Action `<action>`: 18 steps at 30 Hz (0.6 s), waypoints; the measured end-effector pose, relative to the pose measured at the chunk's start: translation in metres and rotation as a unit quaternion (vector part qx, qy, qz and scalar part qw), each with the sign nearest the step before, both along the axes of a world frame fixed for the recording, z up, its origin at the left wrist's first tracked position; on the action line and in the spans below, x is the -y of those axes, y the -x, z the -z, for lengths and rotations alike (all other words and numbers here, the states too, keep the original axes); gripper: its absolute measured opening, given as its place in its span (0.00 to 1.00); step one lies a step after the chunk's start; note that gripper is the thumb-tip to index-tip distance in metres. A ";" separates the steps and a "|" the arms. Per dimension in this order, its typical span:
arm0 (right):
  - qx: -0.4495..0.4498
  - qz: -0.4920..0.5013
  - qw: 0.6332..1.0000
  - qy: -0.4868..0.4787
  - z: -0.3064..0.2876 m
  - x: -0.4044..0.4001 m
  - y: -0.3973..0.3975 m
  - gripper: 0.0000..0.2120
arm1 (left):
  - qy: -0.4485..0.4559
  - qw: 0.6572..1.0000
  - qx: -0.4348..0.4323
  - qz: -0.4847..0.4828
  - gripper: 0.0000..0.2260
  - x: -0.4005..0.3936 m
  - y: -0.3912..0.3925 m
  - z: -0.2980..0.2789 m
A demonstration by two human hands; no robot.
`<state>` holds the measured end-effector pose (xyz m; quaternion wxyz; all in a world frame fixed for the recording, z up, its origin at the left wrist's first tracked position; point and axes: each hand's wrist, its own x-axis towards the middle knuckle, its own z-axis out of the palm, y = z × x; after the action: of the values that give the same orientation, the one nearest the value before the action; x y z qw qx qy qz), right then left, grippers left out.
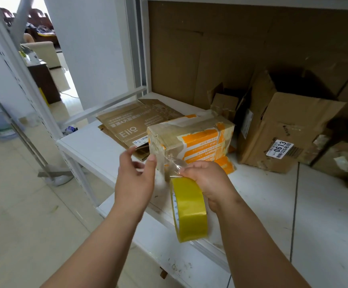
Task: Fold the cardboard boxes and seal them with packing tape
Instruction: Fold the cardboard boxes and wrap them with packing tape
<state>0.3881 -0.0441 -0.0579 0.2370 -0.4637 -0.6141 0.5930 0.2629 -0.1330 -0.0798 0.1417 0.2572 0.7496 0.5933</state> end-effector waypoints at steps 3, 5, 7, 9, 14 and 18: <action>-0.005 0.003 1.000 -0.001 0.001 0.001 -0.002 0.06 | -0.001 0.976 -0.193 0.103 0.22 -0.020 0.015 -0.014; -0.006 -0.003 1.000 -0.005 0.000 0.003 -0.002 0.05 | 0.059 0.946 -0.273 0.165 0.20 -0.034 0.021 -0.021; -0.006 -0.008 1.000 -0.006 -0.001 0.005 -0.003 0.05 | 0.113 0.925 -0.313 0.181 0.18 -0.042 0.028 -0.021; -0.019 -0.006 1.000 -0.004 0.000 0.006 -0.007 0.04 | 0.127 0.914 -0.340 0.180 0.18 -0.041 0.034 -0.016; -0.069 0.023 0.997 0.017 0.005 0.004 -0.022 0.05 | 0.115 0.880 -0.417 0.198 0.21 -0.037 0.041 -0.008; -0.086 0.033 0.995 0.026 0.006 0.004 -0.024 0.08 | 0.111 0.845 -0.474 0.223 0.26 -0.033 0.049 -0.003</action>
<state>0.4123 -0.0483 -0.0643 0.2957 -0.4370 -0.5606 0.6383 0.2141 -0.1000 -0.0763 -0.0752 0.6498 0.7086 0.2645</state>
